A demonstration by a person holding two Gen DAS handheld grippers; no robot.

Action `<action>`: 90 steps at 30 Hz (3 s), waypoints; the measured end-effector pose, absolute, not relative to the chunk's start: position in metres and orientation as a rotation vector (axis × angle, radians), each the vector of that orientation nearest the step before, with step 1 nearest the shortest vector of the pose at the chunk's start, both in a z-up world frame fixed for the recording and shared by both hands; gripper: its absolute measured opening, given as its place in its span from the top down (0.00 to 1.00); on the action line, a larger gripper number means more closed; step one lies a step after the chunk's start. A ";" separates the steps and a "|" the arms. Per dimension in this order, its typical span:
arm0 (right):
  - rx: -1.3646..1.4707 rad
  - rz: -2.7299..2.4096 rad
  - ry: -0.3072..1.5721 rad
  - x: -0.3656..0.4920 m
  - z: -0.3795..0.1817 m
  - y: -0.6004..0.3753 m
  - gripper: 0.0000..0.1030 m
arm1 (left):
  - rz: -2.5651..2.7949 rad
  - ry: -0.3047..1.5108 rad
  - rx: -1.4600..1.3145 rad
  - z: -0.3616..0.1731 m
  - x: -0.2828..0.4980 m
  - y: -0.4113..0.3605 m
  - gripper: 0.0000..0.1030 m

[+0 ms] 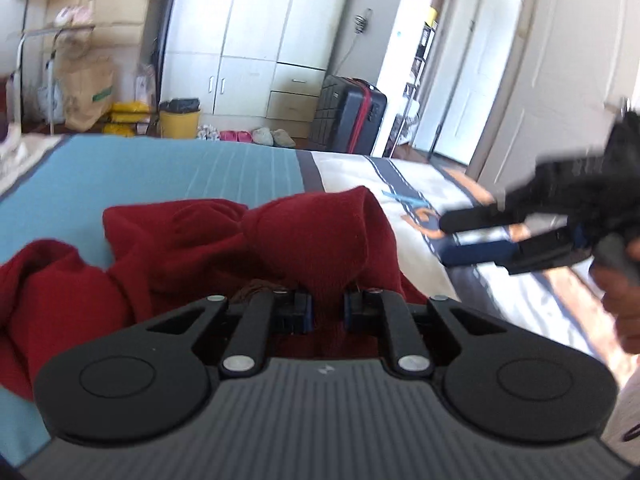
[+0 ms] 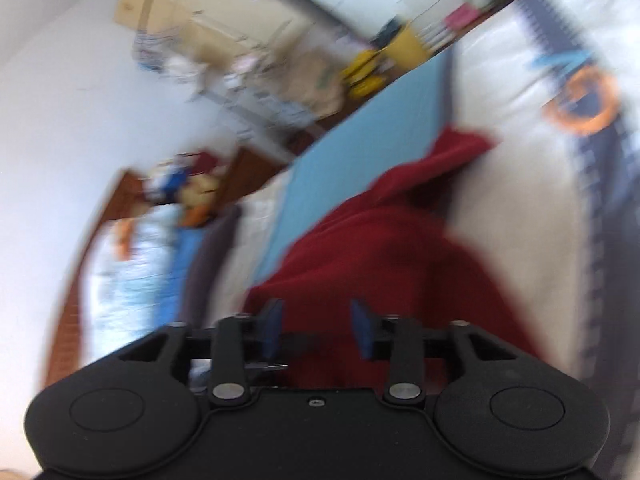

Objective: Fold clothes

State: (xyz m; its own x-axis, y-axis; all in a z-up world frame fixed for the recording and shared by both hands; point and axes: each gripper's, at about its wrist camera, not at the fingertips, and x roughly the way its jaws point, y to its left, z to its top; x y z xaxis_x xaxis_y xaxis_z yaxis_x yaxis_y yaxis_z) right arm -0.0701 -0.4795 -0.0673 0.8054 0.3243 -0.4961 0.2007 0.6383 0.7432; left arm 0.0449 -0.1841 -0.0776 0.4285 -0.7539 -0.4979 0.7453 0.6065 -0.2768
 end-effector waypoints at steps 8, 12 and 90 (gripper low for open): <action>0.516 -0.213 0.985 -0.055 -0.081 -0.459 0.43 | -0.905 0.778 -0.127 -0.097 0.070 -0.176 0.88; 0.604 -0.185 1.028 -0.052 -0.091 -0.476 0.43 | -0.887 0.852 -0.183 -0.107 0.083 -0.172 0.88; 0.674 -1.125 0.484 -0.187 -0.081 -0.639 0.52 | -1.174 0.893 0.105 -0.085 0.024 -0.220 0.60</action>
